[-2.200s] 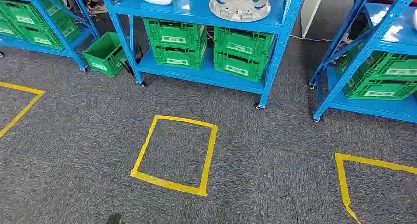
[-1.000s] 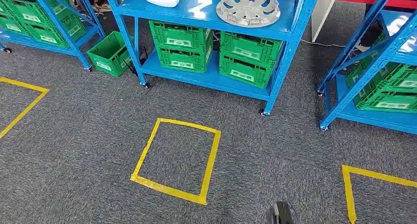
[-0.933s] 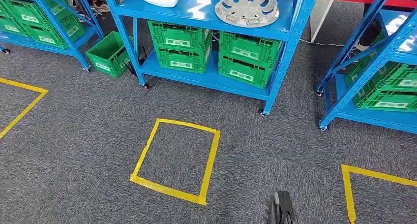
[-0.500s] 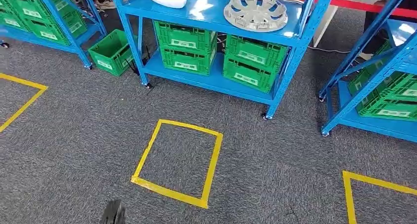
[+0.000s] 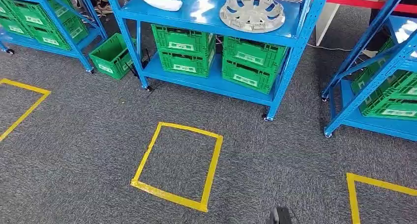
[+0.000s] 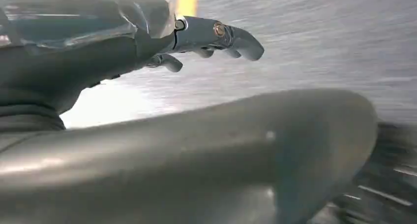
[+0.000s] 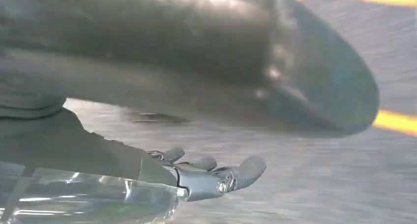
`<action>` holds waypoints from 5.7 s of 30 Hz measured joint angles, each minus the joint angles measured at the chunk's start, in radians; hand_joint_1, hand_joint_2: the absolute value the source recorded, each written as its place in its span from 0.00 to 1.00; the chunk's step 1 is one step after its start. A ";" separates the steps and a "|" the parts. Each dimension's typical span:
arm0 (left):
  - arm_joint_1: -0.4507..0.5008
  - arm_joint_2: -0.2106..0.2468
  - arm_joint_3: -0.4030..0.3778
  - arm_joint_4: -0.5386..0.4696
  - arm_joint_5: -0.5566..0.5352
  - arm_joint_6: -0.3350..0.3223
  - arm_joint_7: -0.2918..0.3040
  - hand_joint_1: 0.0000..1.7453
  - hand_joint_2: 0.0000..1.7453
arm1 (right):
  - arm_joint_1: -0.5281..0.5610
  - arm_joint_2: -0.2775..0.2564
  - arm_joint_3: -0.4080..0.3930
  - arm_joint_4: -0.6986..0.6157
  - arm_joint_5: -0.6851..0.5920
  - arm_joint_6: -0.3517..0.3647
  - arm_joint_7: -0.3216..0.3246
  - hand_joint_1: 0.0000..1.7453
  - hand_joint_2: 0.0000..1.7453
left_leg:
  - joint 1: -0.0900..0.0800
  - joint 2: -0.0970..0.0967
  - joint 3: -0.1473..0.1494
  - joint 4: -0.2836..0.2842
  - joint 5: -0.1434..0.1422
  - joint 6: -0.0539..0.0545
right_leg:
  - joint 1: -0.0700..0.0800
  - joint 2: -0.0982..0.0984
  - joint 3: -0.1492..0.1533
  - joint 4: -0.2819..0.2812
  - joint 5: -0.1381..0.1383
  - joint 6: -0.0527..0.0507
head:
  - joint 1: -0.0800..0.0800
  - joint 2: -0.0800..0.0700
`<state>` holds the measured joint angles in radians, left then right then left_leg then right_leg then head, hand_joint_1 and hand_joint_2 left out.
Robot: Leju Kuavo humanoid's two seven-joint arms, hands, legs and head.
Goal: Take the parts from the cabinet and place them on the table.
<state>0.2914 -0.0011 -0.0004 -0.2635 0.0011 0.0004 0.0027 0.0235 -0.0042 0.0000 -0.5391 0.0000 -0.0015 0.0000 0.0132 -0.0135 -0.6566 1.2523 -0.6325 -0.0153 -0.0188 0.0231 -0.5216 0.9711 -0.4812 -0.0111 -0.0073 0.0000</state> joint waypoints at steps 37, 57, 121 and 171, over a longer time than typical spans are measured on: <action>-0.025 0.006 0.000 0.004 -0.001 0.001 -0.001 0.00 0.00 | 0.031 0.001 0.000 -0.006 0.000 0.000 0.001 0.00 0.00 | 0.005 0.015 0.081 -0.254 0.184 0.009 | 0.001 0.009 0.034 -0.003 -0.032 0.015 | -0.001 0.000; -0.115 -0.003 0.000 -0.148 -0.001 0.000 -0.001 0.00 0.00 | 0.112 0.000 0.000 0.140 0.000 0.000 0.001 0.00 0.00 | -0.006 -0.016 0.153 -0.265 0.108 0.019 | 0.005 -0.012 -0.037 0.019 0.018 0.011 | 0.003 0.000; -0.300 0.039 -0.364 -0.069 0.265 0.127 -0.025 0.00 0.00 | -0.009 -0.089 0.787 0.230 -0.394 -0.117 0.027 0.00 0.00 | -0.012 -0.005 0.171 -0.276 0.115 0.031 | 0.008 -0.012 -0.046 0.027 0.021 0.024 | 0.002 0.000; -0.343 0.061 -0.551 0.012 0.400 0.149 -0.033 0.00 0.00 | -0.839 -0.183 0.723 0.112 0.712 -0.114 -0.026 0.00 0.00 | -0.012 -0.004 0.174 -0.275 0.118 0.031 | 0.007 -0.012 -0.043 0.029 0.024 0.023 | 0.001 0.000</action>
<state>-0.0520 0.0595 -0.5512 -0.2510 0.4009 0.1495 -0.0302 -0.8156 -0.1873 0.7229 -0.4276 0.7116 -0.1155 -0.0260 0.0017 -0.0177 -0.4826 0.9771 -0.5145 0.0156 -0.0116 0.0116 -0.5648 0.9996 -0.4569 0.0114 -0.0061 0.0000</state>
